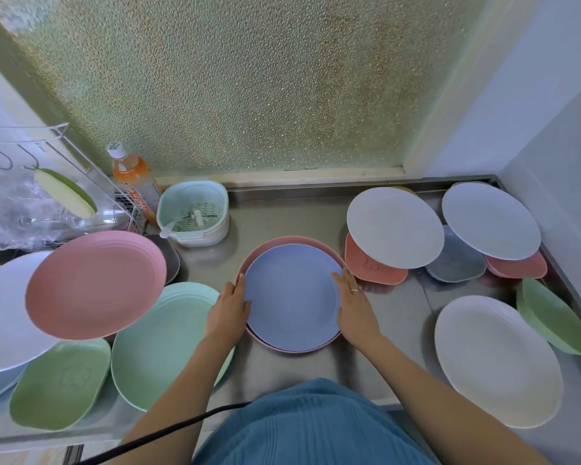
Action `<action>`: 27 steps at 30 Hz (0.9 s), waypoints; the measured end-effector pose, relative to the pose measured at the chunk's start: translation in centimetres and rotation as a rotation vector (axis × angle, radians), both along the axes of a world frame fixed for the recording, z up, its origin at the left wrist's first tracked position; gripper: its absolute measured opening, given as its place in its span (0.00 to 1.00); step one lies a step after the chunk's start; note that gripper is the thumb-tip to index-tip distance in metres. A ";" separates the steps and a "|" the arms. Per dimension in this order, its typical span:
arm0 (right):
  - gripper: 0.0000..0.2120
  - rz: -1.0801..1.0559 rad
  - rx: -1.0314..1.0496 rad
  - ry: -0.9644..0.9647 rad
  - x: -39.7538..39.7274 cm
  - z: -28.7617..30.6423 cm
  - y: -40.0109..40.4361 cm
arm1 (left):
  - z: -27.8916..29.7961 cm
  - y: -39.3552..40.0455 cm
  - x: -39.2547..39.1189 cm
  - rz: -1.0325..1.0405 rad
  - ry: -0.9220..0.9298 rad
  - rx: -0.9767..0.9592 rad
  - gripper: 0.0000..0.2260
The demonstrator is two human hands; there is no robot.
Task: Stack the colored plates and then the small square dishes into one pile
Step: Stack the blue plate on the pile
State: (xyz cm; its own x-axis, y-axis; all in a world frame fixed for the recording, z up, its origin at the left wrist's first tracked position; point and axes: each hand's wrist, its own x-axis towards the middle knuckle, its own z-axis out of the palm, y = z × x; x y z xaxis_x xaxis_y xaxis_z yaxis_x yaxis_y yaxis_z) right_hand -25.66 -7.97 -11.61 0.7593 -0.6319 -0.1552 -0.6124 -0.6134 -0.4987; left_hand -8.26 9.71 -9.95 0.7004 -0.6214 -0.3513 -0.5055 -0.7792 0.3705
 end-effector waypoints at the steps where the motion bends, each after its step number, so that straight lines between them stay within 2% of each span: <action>1: 0.31 0.009 0.030 0.001 0.1 0.0 -0.1 | 0.1 -0.2 0.1 0.004 0.009 0.004 0.26; 4: 0.35 0.004 0.116 0.006 0.7 0.3 -0.4 | 0.4 -0.8 0.6 0.023 0.049 0.021 0.25; 10: 0.32 -0.047 0.234 -0.059 1.2 0.8 -0.8 | 0.3 -2.1 2.2 0.193 0.181 -0.156 0.14; 18: 0.33 0.013 0.210 -0.035 0.9 0.4 -1.2 | 0.2 -3.0 2.6 0.086 0.215 -0.160 0.29; 20: 0.31 -0.004 0.172 -0.093 0.5 0.7 -1.1 | 0.4 -3.3 2.0 0.104 0.176 -0.169 0.28; 23: 0.22 -0.145 0.009 -0.206 -1.5 1.0 -1.0 | 1.2 -4.1 0.3 0.158 0.068 -0.249 0.22; 27: 0.20 -0.360 -0.204 -0.053 -8.2 0.3 -1.4 | 2.1 -7.5 -3.1 -0.013 -0.014 -0.305 0.15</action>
